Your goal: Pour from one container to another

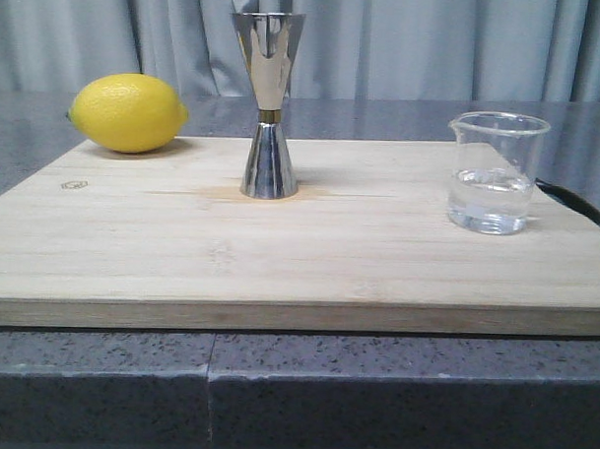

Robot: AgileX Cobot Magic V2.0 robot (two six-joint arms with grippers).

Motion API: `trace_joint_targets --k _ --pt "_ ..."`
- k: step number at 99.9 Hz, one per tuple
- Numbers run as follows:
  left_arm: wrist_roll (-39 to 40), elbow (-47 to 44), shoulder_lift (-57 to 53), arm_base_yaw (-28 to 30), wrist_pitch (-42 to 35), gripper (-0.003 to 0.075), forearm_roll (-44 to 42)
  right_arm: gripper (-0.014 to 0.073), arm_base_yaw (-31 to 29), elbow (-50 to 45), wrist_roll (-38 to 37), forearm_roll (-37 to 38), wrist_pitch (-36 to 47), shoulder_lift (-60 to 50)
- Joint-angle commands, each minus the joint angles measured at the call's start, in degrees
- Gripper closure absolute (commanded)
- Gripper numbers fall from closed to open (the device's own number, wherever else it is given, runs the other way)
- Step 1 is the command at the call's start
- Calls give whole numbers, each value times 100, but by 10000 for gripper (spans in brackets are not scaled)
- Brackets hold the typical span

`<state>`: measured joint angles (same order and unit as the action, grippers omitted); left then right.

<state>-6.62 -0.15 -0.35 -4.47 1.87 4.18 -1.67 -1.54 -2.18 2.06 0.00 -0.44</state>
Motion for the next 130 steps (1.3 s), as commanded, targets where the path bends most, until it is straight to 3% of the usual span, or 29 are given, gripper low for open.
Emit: trace_joint_targets --k 1,104,118,130 --pt "-7 -33 -140 16 -462 739 57 665 -42 -88 12 7 497 -134" --pt "-7 0 -140 16 -744 739 316 665 -42 -74 12 7 510 -134" --pt "-7 282 -140 16 -680 739 674 665 -42 245 12 -18 0 -134" --pt "-7 744 -85 16 -187 739 679 665 -42 673 12 -18 -546 -134"
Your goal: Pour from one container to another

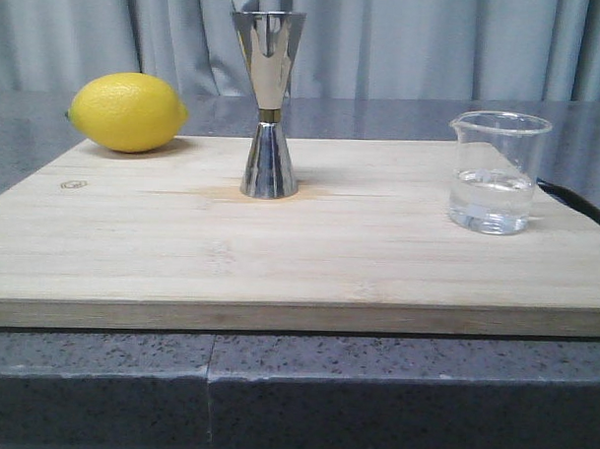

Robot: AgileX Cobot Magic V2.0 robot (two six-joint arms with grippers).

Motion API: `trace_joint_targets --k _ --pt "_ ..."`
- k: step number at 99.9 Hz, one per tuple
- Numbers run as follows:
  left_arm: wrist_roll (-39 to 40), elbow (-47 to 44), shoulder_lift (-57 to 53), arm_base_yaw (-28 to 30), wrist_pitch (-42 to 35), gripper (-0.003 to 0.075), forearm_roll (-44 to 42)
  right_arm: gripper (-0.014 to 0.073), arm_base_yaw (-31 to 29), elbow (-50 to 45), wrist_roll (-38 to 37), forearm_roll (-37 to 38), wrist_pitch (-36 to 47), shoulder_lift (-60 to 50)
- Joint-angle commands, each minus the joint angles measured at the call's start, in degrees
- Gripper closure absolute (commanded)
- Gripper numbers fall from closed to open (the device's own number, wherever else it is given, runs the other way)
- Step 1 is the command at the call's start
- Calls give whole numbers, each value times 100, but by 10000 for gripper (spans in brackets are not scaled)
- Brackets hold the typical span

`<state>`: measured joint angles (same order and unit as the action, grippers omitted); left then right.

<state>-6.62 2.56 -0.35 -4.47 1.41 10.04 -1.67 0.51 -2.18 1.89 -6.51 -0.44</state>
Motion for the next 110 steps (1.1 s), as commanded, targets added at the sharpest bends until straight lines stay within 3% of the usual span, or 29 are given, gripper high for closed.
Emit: trace_joint_targets --k 1,17,38,64,110 --pt "-7 506 -63 16 -141 739 92 665 -42 495 12 -1 74 -121" --pt "-7 1357 387 16 770 739 92 665 -42 1207 57 -1 -680 134" --pt "-7 2364 1336 16 1288 739 -80 665 -42 2264 632 -1 -1547 852" --pt "-7 2684 1947 16 776 739 -80 665 -42 2759 634 -1 -1222 1262" --pt "-7 2684 1973 16 774 739 -80 665 -42 2759 634 -1 -1205 1262"
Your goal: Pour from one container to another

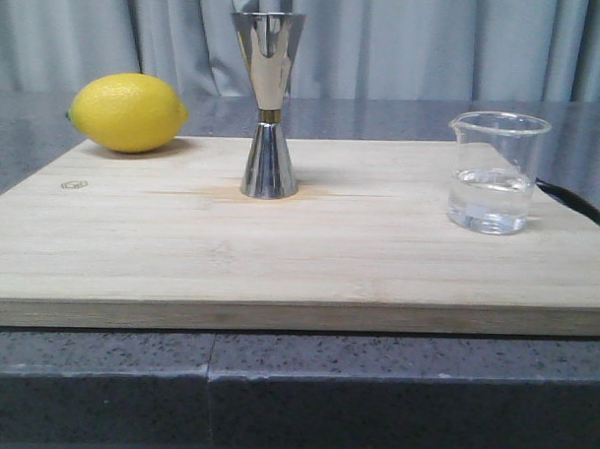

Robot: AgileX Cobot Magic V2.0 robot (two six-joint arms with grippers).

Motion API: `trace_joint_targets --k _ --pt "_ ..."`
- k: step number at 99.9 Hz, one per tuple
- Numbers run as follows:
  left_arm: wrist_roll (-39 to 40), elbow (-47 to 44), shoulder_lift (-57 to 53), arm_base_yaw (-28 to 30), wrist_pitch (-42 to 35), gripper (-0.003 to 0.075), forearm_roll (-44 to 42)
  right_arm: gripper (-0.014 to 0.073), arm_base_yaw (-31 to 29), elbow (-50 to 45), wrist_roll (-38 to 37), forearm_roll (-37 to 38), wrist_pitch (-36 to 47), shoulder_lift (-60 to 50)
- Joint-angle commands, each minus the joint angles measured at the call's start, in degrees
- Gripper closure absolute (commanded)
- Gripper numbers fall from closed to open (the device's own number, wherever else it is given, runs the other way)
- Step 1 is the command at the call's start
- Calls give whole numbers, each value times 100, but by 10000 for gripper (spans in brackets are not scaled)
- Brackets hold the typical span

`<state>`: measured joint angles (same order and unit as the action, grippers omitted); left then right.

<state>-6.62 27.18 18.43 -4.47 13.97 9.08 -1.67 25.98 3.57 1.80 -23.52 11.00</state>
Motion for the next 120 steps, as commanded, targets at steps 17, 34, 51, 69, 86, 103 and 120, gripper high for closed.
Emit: trace_joint_targets --k 17,34,51,69,86,103,120 --pt "-7 221 95 16 -475 736 16 653 -42 212 28 8 496 117" --pt "-7 221 95 16 -513 487 -255 361 -42 212 -66 51 519 117" --pt "-7 221 95 16 -625 196 -276 125 -42 212 -66 76 520 117" --pt "-7 221 95 16 -625 213 -264 123 -42 212 -66 54 508 117" --pt "-7 221 95 16 -625 253 -264 123 -42 212 -66 54 518 117" --pt "-7 221 95 16 -665 270 -254 123 -42 212 -66 6 506 117" --pt "-7 221 95 16 -665 247 -254 122 -42 212 -66 6 483 117"
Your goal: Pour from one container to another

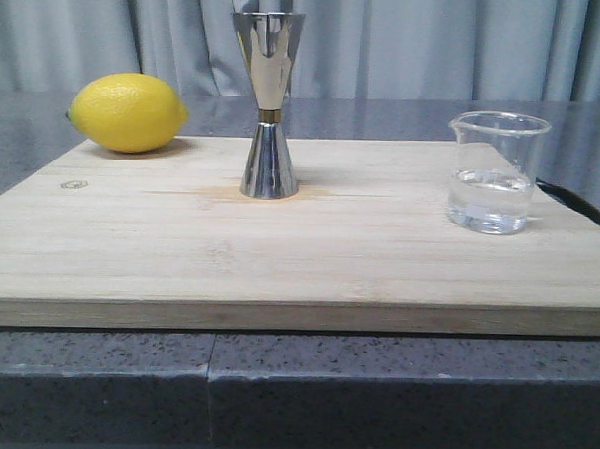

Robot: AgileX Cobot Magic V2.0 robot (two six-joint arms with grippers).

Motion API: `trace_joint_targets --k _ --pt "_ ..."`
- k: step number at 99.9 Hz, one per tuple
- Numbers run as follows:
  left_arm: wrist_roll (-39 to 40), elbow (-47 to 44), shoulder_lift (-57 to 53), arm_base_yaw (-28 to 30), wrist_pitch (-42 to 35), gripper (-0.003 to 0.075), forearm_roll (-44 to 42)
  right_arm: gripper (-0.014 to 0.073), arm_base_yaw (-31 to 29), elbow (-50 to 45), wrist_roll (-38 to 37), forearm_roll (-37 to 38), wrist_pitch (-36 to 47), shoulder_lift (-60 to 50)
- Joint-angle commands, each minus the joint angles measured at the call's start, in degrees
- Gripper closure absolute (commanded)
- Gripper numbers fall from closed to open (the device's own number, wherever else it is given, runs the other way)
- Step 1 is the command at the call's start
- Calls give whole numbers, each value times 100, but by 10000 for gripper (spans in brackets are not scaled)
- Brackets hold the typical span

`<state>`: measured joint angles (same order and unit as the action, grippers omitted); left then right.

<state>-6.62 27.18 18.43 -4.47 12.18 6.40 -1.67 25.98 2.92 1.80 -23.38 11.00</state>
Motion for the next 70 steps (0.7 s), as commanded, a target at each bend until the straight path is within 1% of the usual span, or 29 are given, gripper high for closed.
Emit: trace_joint_targets --k 1,10,15,20,30,38,45,55,64,70 --pt "-7 221 95 16 -486 244 14 122 -42 212 -2 6 470 117" --pt "-7 221 95 16 -508 171 14 116 -42 212 -2 6 402 117" --pt "-7 221 95 16 -508 130 14 90 -42 212 -2 6 379 117" --pt "-7 221 95 16 -508 95 14 40 -42 212 -2 6 379 117" --pt "-7 221 95 16 -472 85 14 -46 -42 223 -2 6 333 121" --pt "-7 277 117 16 -316 85 14 -56 -42 353 -2 6 29 176" --pt "-7 466 245 16 81 85 14 -56 -42 554 -2 -10 -407 297" --pt "-7 959 557 16 1097 90 14 -56 -42 906 -2 -23 -1067 543" --pt "-75 1448 949 16 1946 90 14 -56 -42 1174 -2 -59 -1458 788" --pt "-234 1729 1209 16 2364 90 26 -56 -42 1293 -2 -125 -1634 936"
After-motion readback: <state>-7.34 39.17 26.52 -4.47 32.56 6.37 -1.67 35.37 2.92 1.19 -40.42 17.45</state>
